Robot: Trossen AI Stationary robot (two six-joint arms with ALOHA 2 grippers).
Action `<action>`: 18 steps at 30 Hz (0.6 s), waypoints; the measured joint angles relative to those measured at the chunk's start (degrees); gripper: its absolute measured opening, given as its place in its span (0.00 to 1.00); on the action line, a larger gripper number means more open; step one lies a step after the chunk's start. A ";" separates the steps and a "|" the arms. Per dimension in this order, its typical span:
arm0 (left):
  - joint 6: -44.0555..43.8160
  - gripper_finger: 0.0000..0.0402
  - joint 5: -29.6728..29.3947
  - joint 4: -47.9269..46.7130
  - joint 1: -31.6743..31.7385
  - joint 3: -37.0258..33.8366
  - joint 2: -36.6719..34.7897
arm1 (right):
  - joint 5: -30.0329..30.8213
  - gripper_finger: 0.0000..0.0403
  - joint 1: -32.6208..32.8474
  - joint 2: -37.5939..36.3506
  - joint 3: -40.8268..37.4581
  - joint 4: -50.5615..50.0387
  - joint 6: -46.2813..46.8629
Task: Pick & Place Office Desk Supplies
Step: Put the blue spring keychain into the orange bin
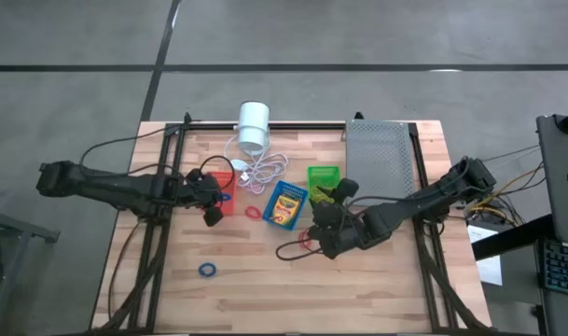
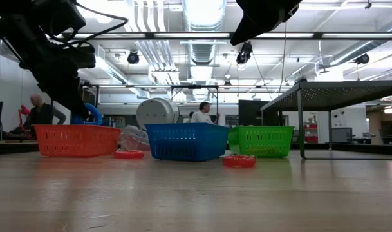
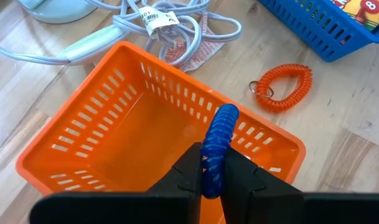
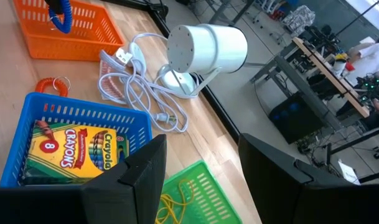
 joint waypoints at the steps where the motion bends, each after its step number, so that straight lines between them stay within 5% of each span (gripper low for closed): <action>1: -0.10 0.09 -0.03 0.00 0.00 0.00 0.00 | 0.00 0.49 0.00 0.00 0.00 0.00 -0.02; 18: 0.03 0.10 -0.03 0.04 0.00 -0.04 0.00 | -0.07 0.49 -0.04 0.01 -0.02 0.33 -0.24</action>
